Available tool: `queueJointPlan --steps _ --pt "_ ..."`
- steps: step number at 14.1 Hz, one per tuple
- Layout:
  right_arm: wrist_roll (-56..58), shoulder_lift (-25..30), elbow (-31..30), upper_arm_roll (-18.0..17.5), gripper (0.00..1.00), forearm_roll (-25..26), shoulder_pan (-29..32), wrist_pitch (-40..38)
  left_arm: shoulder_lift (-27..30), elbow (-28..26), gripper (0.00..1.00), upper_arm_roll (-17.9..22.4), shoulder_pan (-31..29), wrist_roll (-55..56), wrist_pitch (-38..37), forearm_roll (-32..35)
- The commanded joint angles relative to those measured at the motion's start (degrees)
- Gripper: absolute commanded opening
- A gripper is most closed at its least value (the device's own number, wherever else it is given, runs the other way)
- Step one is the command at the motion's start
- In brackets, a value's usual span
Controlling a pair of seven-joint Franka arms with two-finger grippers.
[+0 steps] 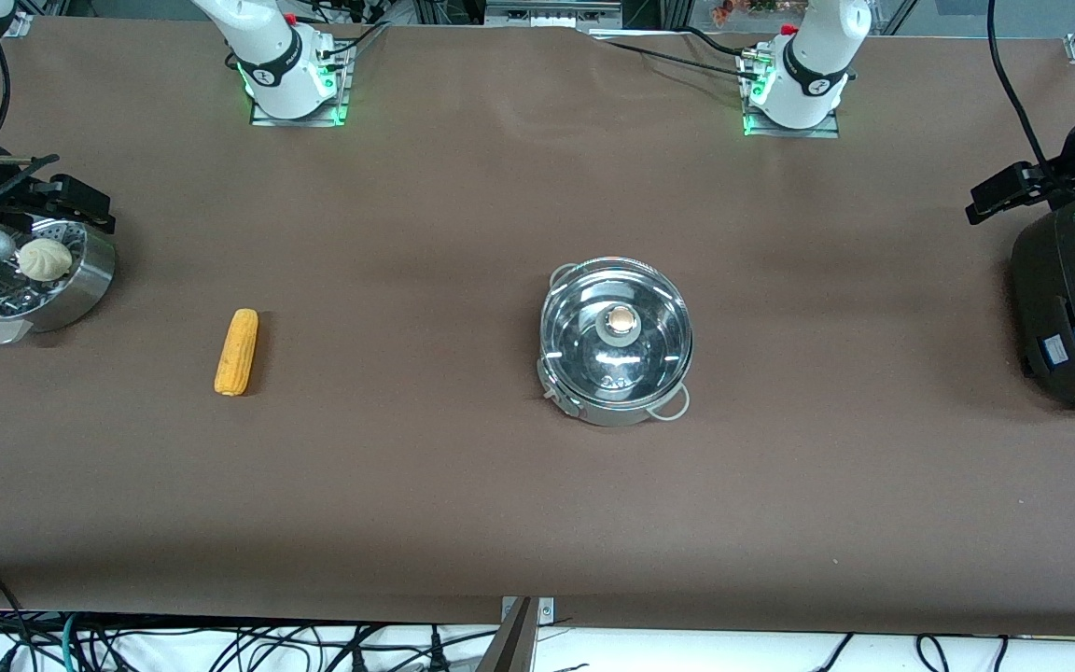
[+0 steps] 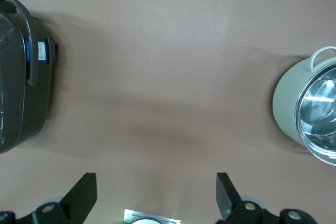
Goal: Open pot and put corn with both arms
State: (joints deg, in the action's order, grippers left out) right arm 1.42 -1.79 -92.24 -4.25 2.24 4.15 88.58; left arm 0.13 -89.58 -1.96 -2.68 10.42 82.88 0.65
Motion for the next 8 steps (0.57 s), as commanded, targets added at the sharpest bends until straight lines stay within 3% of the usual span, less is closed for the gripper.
queueJointPlan --steps 1,8 --pt "0.86 -0.85 1.8 -0.23 1.0 -0.93 0.68 -0.69 -1.1 2.13 1.0 0.12 -0.3 -1.28 -0.79 -1.26" --pt "0.07 -0.85 1.89 -0.14 1.0 -1.71 1.38 0.27 -2.41 2.3 1.0 0.21 -0.04 -1.36 -0.61 -1.09"
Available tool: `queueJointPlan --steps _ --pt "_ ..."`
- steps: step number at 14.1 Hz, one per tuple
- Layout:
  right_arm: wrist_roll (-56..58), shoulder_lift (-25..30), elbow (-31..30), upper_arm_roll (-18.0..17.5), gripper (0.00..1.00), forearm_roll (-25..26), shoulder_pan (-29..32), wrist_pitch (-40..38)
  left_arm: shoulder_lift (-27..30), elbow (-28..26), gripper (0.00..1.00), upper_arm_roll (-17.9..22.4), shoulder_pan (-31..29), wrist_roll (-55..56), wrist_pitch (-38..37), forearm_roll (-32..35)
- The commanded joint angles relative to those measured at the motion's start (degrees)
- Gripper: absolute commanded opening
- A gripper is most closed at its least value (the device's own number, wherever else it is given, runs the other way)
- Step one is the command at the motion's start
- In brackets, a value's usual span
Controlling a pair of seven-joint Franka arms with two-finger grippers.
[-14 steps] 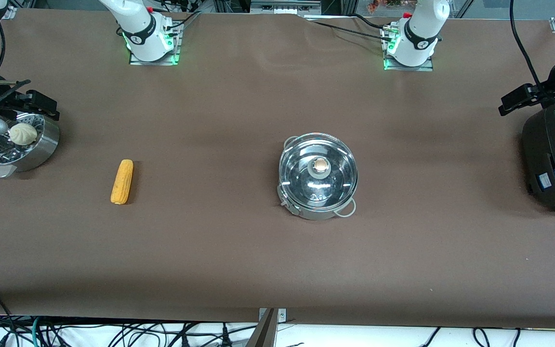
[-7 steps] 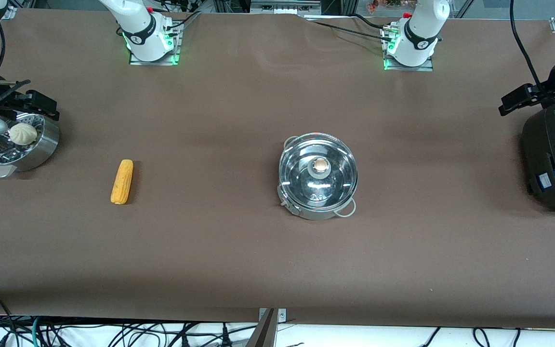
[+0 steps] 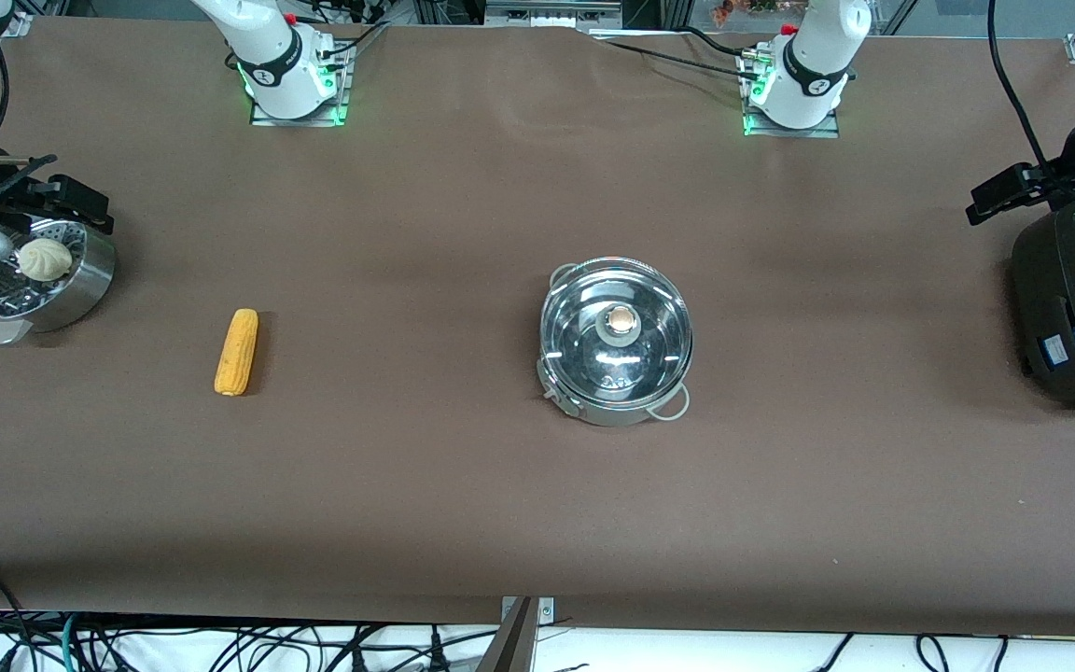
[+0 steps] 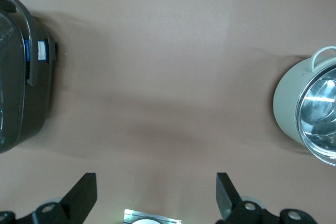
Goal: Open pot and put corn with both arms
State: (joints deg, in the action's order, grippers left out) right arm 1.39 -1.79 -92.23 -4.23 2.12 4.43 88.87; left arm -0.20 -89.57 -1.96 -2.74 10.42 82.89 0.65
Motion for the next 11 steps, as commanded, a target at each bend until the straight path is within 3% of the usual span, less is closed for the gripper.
queueJointPlan --steps 1,5,8,11 --pt "0.27 -0.93 1.88 -0.16 1.0 -2.03 1.28 1.03 -1.99 2.39 1.0 0.2 -0.51 -1.36 -0.63 -1.52" --pt "0.8 -2.07 1.79 -0.6 1.0 -2.03 0.67 1.57 -2.34 5.37 1.0 0.2 -0.43 -1.19 -1.24 -1.44" --pt "0.28 -8.38 1.88 -0.86 1.0 -2.03 0.14 1.57 -2.08 5.55 1.0 -0.06 -0.08 -1.01 -1.42 -1.44" --pt "0.01 -11.81 1.0 -0.69 1.0 -2.12 0.23 7.61 -2.43 5.38 1.0 -0.85 0.27 -0.31 -1.42 -1.61"
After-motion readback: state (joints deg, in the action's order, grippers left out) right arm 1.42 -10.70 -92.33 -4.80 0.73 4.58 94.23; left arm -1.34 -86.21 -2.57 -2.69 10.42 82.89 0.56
